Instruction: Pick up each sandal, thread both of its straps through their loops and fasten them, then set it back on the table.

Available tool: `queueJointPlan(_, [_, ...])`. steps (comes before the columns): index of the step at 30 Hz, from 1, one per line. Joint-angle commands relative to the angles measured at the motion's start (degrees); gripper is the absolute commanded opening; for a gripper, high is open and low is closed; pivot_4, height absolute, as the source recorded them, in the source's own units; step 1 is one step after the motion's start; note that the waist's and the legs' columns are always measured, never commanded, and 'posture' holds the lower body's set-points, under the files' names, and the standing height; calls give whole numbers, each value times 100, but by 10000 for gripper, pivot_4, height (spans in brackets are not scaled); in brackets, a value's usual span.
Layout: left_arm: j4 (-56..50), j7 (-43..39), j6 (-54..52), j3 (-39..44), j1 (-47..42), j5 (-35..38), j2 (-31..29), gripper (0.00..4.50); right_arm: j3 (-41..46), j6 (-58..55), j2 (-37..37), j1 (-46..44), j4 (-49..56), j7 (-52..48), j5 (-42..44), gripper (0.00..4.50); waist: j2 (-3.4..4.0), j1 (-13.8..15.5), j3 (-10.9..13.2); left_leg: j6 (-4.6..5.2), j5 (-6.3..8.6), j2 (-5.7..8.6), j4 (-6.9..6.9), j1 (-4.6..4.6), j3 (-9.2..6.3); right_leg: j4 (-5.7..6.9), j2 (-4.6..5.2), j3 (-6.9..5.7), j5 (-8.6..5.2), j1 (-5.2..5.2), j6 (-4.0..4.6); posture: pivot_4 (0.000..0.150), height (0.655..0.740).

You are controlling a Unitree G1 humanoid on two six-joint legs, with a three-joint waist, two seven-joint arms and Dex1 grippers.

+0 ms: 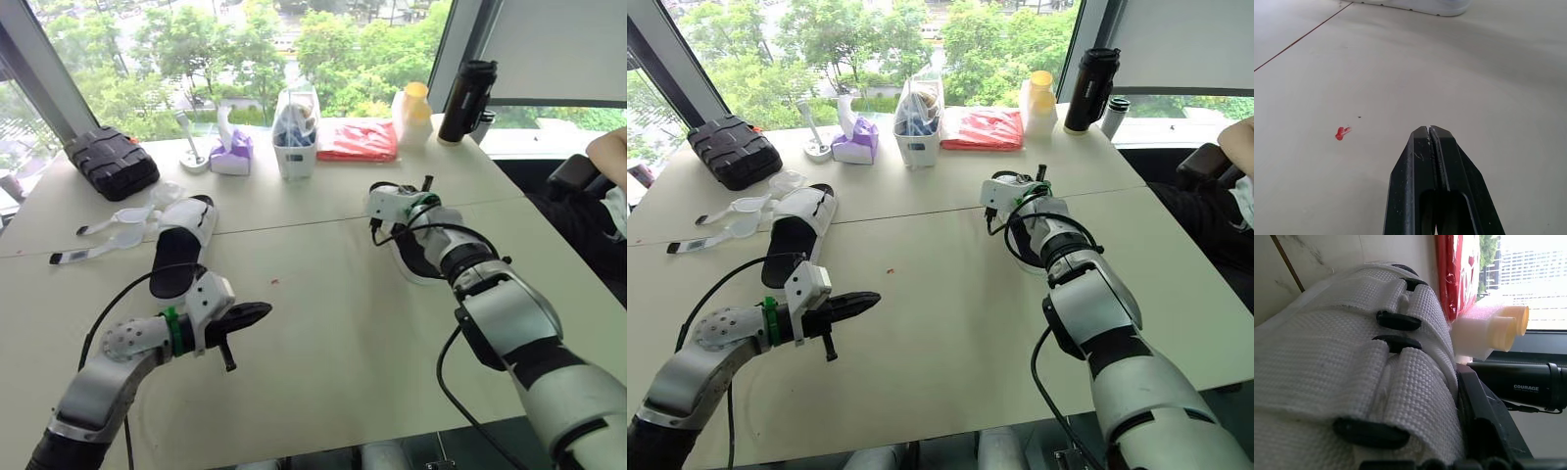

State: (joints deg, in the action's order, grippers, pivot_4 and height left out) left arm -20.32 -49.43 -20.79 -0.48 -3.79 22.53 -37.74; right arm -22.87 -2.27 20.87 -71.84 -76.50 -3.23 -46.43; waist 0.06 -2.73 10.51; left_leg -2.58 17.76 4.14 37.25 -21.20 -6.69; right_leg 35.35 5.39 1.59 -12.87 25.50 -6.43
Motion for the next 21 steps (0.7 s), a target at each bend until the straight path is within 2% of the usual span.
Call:
queueJointPlan(1, [-152, 78, 81, 1, -14, -50, 47, 0, -7, -213, 23, -235, -33, 168, 156, 4408, 0, 9, 0, 0, 0, 0, 0, 0, 0, 0, 0, 0, 0, 0, 0, 1500, 7400])
queueJointPlan(3, [-162, 93, 78, -16, -6, -69, 63, 0, 42, -205, -15, -236, -36, 81, 287, 14876, 0, 10, 0, 0, 0, 1, 4, -2, 0, 1, 0, 0, 0, 0, 0, 1500, 7400])
queueJointPlan(4, [-160, 94, 80, -23, -4, -79, 69, 0, 42, -193, -32, -234, -34, 32, 331, 17967, 0, 6, -1, 0, 0, 1, 5, -3, 0, 1, 0, -1, 1, 0, 0, 1500, 7400])
queueJointPlan(9, [-138, 85, 95, -44, 17, -110, 66, 0, -94, -153, 4, -198, 21, -191, 387, 43182, 1, -2, -2, 0, 0, 1, 7, -2, 0, 5, -1, -1, 1, 0, 0, 1500, 7400])
queueJointPlan(10, [-140, 79, 97, -42, 26, -109, 60, 0, -102, -146, 22, -190, 45, -218, 399, 44684, -1, -3, -6, 0, 0, 1, 8, -2, 0, 6, -1, -1, 1, 0, 0, 1500, 7400])
queueJointPlan(14, [-135, 57, 74, -27, 55, -103, 18, 0, -85, 50, 343, 140, 596, -1025, 595, 44684, -1, 2, -7, 0, 0, 1, 11, -1, 0, 10, -2, -1, 1, -1, 0, 1500, 7400])
queueJointPlan(16, [-109, 43, 84, 2, 52, -105, -7, 0, -41, 28, 666, 599, 1543, -1692, 767, 44684, -5, 29, -10, 0, 0, 1, 14, -2, -3, 9, -2, -4, 1, -4, 0, 1500, 7400])
queueJointPlan(21, [-78, 105, 131, 86, 17, -140, -39, 0, 705, -1469, 1521, 2454, 5487, -3624, 1586, 44684, -15, 51, -19, 3, 2, 1, 21, -8, -8, 6, -1, -11, 1, -9, -1, 1500, 7400])
